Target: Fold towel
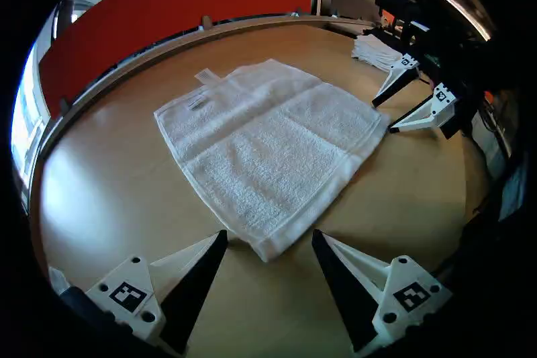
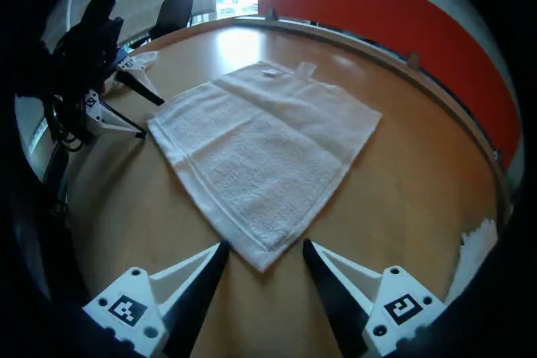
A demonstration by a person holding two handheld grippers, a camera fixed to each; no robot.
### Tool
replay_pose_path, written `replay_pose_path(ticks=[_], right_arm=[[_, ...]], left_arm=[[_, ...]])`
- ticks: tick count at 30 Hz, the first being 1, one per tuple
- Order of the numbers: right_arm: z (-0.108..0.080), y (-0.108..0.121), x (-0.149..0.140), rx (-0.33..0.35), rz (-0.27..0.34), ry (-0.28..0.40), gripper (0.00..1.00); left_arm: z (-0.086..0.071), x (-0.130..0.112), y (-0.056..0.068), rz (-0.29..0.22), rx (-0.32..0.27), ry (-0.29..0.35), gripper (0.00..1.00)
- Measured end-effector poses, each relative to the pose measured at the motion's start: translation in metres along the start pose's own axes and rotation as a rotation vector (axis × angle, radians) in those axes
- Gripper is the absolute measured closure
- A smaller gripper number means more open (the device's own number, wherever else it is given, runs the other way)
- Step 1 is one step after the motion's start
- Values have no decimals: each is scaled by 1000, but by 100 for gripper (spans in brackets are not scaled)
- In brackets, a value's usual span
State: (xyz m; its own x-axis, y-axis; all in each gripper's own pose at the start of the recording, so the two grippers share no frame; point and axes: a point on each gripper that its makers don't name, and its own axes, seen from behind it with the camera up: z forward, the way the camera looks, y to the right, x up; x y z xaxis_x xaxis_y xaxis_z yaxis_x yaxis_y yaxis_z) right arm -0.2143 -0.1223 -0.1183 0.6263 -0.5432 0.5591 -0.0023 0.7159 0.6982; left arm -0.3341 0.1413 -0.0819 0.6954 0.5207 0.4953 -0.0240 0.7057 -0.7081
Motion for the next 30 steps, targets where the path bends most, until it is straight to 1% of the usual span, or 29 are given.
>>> replay_pose_path(ticks=[9,11,13,19,23,25,27,29,30], right_arm=[[1,-1,0,-2,3,3,17],[2,0,0,-2,3,3,20],[2,0,0,-2,3,2,25],[3,-1,0,-1,4,4,39],[2,-1,0,-1,5,4,44],[2,-1,0,-2,7,5,51],[2,-1,0,-3,8,5,57],[2,-1,0,-4,12,7,63],[2,0,0,-5,13,7,65]], left_arm=[[0,0,0,-6,7,-6,7],[0,1,-1,-8,11,-9,8],[0,1,-2,-15,17,-11,10],[0,2,-5,-35,34,-17,27],[0,2,-6,-42,39,-22,39],[0,3,-7,-49,42,-24,48],[0,2,-8,-57,47,-26,51],[-1,2,-11,-67,56,-29,63],[-1,2,-12,-72,57,-31,64]])
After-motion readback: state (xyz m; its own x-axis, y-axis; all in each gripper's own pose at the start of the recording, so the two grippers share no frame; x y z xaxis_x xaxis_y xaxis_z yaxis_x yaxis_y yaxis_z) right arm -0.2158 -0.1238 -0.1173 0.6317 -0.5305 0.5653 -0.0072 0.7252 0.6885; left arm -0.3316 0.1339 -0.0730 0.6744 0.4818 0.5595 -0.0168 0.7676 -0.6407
